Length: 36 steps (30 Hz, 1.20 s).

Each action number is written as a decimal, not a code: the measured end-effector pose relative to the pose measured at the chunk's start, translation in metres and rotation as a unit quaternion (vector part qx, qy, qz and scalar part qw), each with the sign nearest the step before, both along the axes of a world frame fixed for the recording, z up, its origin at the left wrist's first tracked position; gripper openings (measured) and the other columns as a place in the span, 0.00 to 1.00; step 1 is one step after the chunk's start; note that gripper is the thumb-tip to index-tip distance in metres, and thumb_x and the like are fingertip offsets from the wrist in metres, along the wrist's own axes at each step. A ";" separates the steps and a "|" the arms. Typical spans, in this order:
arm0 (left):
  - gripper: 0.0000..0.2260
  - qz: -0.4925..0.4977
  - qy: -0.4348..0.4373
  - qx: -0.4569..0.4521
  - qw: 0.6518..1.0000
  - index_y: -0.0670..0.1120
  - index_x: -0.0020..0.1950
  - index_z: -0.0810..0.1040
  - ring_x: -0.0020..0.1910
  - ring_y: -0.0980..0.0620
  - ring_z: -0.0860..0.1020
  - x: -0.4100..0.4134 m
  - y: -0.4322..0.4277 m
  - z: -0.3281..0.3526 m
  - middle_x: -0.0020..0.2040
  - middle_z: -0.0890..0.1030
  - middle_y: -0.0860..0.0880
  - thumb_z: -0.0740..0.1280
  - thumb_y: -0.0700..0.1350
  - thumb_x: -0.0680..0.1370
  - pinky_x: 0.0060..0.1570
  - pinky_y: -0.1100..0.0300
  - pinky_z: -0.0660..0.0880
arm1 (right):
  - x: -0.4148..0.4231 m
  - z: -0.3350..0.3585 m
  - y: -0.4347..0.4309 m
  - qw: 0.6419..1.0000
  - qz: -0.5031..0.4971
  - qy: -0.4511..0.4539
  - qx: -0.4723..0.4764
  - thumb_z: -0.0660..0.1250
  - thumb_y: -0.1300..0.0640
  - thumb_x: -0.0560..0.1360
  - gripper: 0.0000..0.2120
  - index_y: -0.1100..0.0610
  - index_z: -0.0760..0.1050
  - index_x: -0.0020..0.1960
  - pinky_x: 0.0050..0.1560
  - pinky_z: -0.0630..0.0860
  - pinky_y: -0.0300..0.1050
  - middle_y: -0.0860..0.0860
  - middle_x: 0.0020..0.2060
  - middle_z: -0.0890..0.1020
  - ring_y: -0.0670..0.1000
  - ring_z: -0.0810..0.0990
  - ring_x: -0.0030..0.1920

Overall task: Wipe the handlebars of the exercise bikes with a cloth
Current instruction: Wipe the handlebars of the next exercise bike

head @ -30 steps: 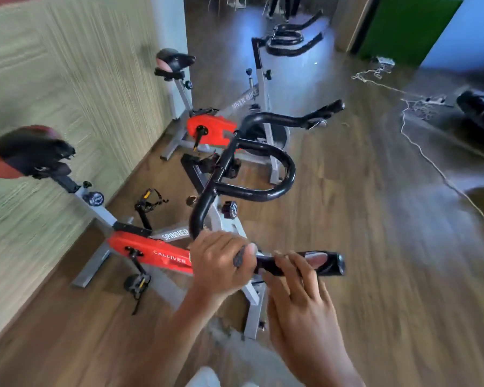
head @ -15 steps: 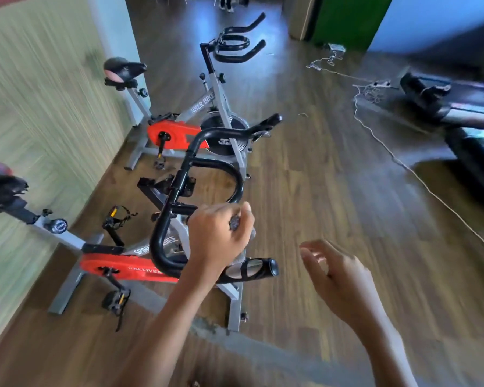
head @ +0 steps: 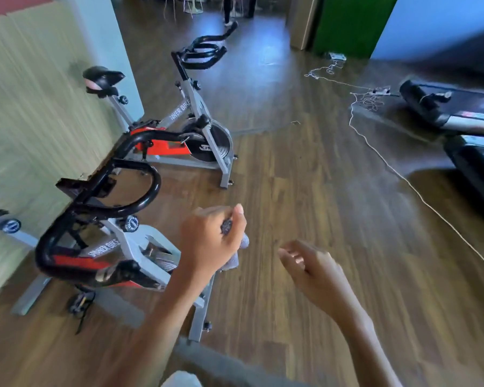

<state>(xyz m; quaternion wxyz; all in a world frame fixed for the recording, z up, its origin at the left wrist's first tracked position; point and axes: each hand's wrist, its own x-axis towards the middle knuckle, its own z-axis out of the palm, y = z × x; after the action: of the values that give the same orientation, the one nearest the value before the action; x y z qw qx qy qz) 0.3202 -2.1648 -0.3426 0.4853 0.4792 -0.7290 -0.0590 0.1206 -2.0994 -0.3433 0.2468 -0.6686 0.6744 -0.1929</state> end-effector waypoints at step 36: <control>0.17 0.466 0.106 0.197 0.856 0.50 0.25 0.67 0.23 0.58 0.71 -0.078 -0.495 -0.122 0.22 0.71 0.54 0.65 0.55 0.71 0.26 0.62 0.67 | -0.027 -0.107 -0.716 0.895 0.404 -0.084 0.168 0.61 0.44 0.80 0.12 0.50 0.79 0.53 0.50 0.76 0.44 0.43 0.43 0.83 0.42 0.81 0.47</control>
<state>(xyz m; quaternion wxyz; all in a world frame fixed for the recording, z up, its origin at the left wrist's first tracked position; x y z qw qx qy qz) 0.2426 -2.6602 -0.4647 0.4258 0.8393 -0.3375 -0.0188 0.0931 -2.8152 -0.4506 0.4683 -0.8133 0.3450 -0.0156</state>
